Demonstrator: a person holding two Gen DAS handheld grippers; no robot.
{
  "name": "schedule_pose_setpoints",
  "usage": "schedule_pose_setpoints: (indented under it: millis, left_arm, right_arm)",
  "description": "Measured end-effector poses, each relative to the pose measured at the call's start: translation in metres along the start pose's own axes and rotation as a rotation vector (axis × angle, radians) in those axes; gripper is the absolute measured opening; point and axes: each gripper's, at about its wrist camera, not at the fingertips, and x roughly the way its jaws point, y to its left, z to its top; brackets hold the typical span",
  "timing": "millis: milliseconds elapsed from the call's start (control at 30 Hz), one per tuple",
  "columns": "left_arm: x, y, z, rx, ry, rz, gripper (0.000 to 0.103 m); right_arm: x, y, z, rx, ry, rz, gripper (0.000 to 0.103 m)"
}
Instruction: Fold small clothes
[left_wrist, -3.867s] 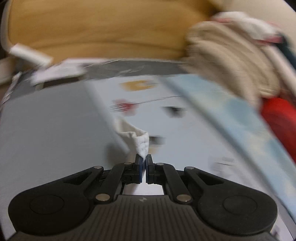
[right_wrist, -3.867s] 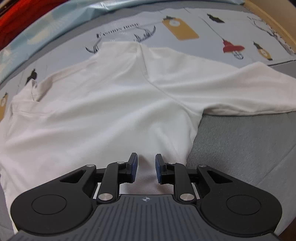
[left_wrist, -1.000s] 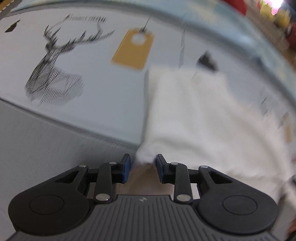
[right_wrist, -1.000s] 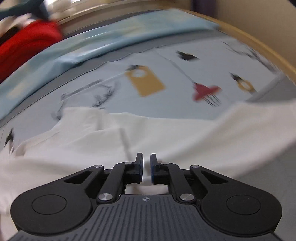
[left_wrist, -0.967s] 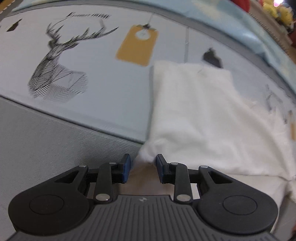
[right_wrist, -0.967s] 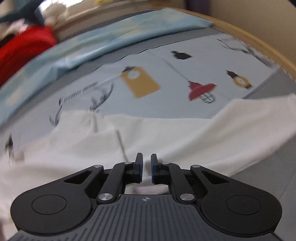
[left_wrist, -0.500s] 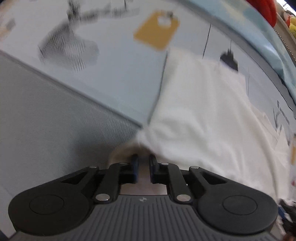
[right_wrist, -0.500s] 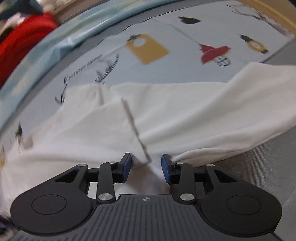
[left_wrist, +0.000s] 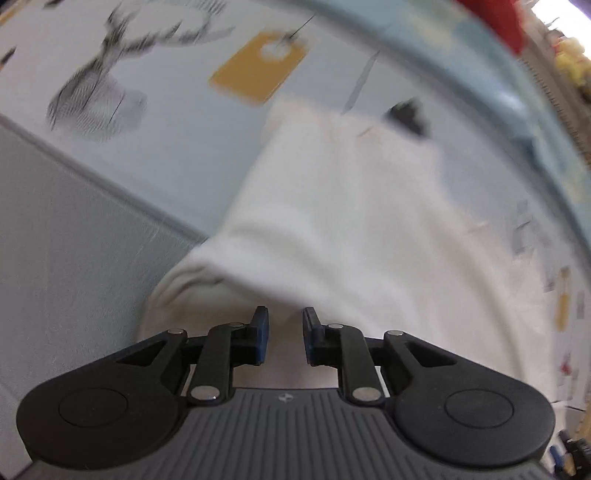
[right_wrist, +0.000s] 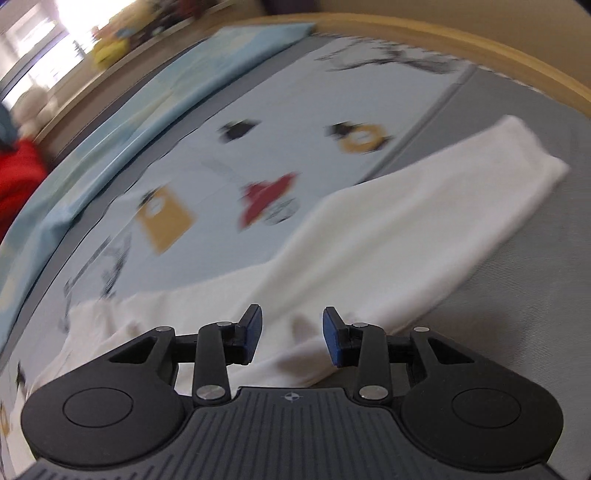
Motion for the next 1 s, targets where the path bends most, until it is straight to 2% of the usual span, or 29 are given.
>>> schedule_pose_setpoints:
  millis: [100, 200, 400, 500, 667, 700, 733, 767, 867, 1000]
  left_arm:
    - [-0.017, -0.020, -0.003, 0.041, -0.040, -0.065, 0.029]
    - [-0.016, -0.033, -0.007, 0.096, -0.025, -0.098, 0.033]
    - [-0.009, -0.046, -0.016, 0.157, 0.006, -0.097, 0.033]
    - [-0.007, -0.046, -0.012, 0.173, -0.009, -0.091, 0.033]
    - [-0.005, -0.042, -0.005, 0.173, -0.009, -0.089, 0.033]
    - [-0.006, -0.041, -0.005, 0.172, -0.010, -0.089, 0.033]
    - [-0.007, -0.040, -0.004, 0.172, -0.012, -0.088, 0.033]
    - [-0.008, -0.038, -0.003, 0.172, -0.014, -0.088, 0.033]
    - [-0.012, -0.031, 0.000, 0.158, -0.020, -0.092, 0.033]
    - [-0.018, -0.018, 0.007, 0.138, -0.038, -0.086, 0.033]
  right_arm:
    - [-0.003, -0.033, 0.012, 0.078, -0.034, -0.048, 0.038]
    - [-0.003, -0.070, 0.023, 0.153, -0.055, -0.096, 0.038]
    - [0.008, -0.141, 0.043, 0.292, -0.085, -0.191, 0.038]
    - [0.020, -0.170, 0.050, 0.369, -0.069, -0.156, 0.039]
    - [0.021, -0.180, 0.054, 0.403, -0.125, -0.128, 0.038]
    - [0.023, -0.180, 0.054, 0.410, -0.133, -0.131, 0.029]
    - [0.024, -0.179, 0.055, 0.408, -0.143, -0.148, 0.008]
    - [0.026, -0.177, 0.056, 0.402, -0.147, -0.160, 0.004]
    - [0.027, -0.170, 0.055, 0.402, -0.170, -0.182, 0.003]
    - [0.014, -0.137, 0.055, 0.342, -0.250, -0.203, 0.003]
